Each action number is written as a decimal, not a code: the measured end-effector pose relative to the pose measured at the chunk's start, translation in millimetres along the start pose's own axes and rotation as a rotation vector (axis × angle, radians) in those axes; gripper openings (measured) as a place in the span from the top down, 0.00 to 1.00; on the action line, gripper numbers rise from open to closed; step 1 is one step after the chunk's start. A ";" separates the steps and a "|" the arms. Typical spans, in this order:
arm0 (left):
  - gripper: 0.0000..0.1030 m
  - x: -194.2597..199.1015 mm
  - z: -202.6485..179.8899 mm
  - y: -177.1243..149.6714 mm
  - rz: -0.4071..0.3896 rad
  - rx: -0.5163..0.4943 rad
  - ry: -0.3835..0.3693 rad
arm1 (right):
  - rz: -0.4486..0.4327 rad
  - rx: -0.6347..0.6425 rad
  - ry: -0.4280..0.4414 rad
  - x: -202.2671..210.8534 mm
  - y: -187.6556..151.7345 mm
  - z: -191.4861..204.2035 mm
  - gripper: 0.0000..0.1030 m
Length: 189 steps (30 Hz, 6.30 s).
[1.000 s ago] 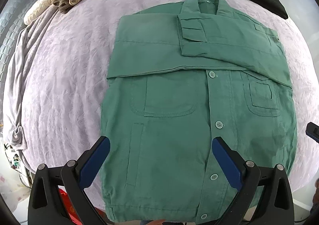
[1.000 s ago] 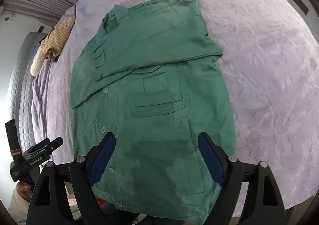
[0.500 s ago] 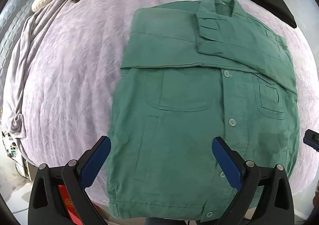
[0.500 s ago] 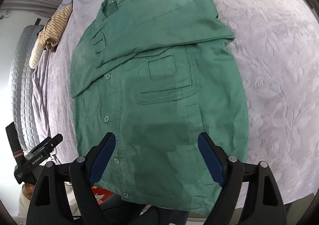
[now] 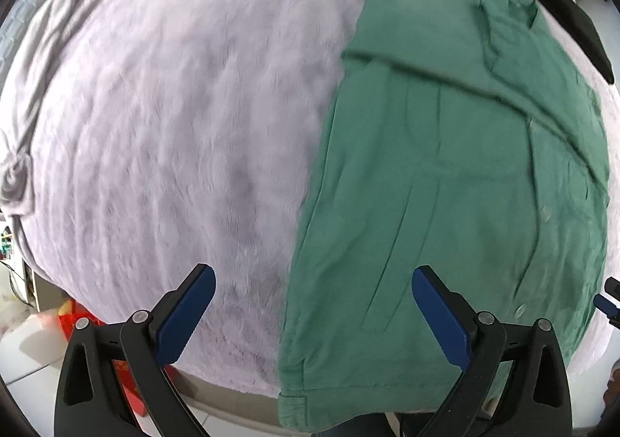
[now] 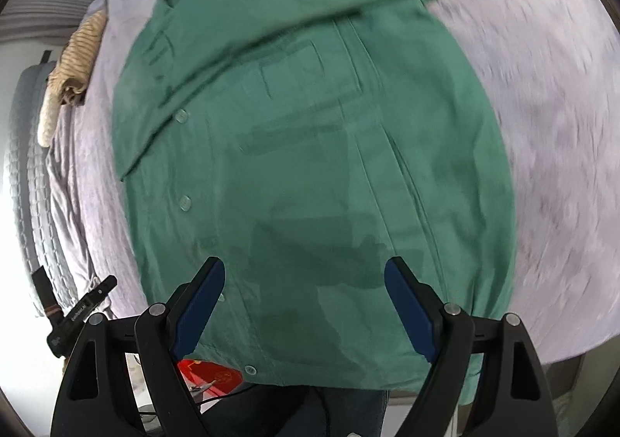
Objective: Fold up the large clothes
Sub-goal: 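Reach both tools to the jacket hem and grasp its edge, then lift the hem with both tools and fold it over toward the collar, then lower the folded half onto the jacket and open both tools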
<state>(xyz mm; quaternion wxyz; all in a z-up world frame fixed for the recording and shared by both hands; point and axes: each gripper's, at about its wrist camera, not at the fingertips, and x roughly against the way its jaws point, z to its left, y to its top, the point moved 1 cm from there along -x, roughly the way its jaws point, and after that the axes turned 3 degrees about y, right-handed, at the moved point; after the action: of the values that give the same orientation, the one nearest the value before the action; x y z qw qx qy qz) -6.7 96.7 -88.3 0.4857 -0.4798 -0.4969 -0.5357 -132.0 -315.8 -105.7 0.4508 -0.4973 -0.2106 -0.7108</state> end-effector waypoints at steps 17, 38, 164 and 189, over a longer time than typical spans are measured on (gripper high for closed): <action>0.01 -44.9 -2.1 -38.3 0.120 -0.171 -0.098 | -0.074 -0.227 -0.021 0.1 -62.4 -38.7 0.16; 0.01 -76.9 38.4 -113.1 0.232 -0.181 -0.264 | -0.196 -0.398 -0.038 17.6 -100.9 -142.7 0.16; 0.72 -55.8 -80.6 254.8 -0.360 -0.077 -0.022 | -0.401 0.317 -0.295 -15.5 295.4 69.8 0.84; 0.20 -69.2 -3.7 144.5 -0.272 -0.006 0.006 | -0.391 0.154 -0.201 -10.2 187.3 -3.4 1.00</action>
<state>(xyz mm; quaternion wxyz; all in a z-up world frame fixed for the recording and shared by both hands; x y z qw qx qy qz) 142.0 91.1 -147.9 0.4086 -0.4080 -0.5543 -0.5995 26.6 -408.5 -144.1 0.3178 -0.4792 -0.4005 -0.7134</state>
